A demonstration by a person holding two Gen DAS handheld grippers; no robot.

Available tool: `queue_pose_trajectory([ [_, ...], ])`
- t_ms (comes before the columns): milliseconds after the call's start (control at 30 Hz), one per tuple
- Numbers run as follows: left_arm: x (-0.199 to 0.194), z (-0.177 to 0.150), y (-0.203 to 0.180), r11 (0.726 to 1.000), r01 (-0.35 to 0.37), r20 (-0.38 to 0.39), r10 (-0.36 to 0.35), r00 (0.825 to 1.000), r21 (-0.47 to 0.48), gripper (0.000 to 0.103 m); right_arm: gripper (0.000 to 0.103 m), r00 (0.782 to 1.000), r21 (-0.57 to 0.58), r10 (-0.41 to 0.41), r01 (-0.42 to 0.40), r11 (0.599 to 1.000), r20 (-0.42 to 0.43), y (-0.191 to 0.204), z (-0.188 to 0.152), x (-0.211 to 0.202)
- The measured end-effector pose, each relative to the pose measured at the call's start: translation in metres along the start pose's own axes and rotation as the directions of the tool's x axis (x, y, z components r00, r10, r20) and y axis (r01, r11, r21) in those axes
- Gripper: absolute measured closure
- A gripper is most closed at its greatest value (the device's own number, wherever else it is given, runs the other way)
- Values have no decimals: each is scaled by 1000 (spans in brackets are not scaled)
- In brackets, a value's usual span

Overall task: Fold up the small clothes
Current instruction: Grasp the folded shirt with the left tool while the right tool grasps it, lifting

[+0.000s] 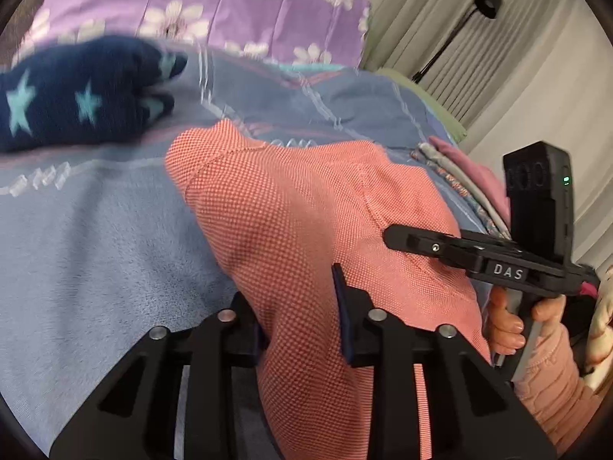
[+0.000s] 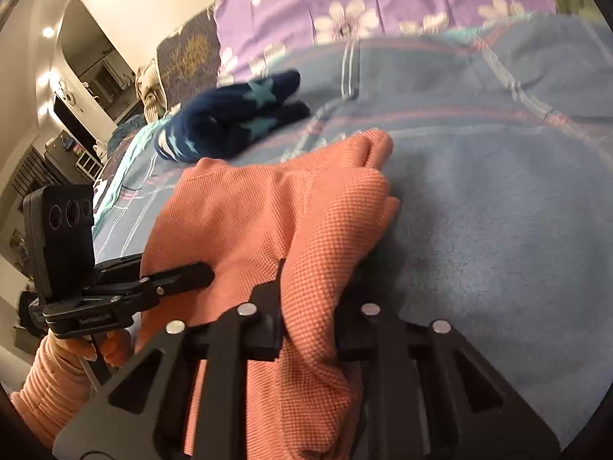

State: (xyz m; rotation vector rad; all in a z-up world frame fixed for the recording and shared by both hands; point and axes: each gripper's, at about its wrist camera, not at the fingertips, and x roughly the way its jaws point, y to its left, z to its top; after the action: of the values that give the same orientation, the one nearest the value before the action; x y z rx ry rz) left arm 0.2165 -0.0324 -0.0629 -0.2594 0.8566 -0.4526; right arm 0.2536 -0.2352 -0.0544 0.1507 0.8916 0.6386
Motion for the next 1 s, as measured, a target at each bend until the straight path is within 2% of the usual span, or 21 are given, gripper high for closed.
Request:
queue_pose_trajectory([
  [100, -25, 0, -25, 996, -25, 72, 20, 997, 81, 75, 85, 994, -75, -46, 53, 996, 97, 26, -2, -33],
  [233, -64, 1, -61, 984, -49, 163, 21, 986, 172, 75, 86, 974, -108, -61, 86, 990, 217, 48, -10, -85],
  [433, -100, 4, -115, 960, -49, 241, -20, 970, 276, 75, 86, 916, -136, -138, 202, 970, 376, 69, -23, -153],
  [600, -105, 9, -163, 935, -47, 249, -45, 967, 352, 75, 86, 876, -112, -190, 265, 958, 444, 61, -36, -199],
  [733, -106, 10, -208, 906, -44, 247, -68, 967, 422, 75, 86, 850, -56, -223, 283, 957, 476, 42, -50, -233],
  [1000, -86, 18, -294, 858, 6, 213, -134, 968, 514, 75, 86, 769, 28, -336, 383, 923, 544, 7, -68, -306],
])
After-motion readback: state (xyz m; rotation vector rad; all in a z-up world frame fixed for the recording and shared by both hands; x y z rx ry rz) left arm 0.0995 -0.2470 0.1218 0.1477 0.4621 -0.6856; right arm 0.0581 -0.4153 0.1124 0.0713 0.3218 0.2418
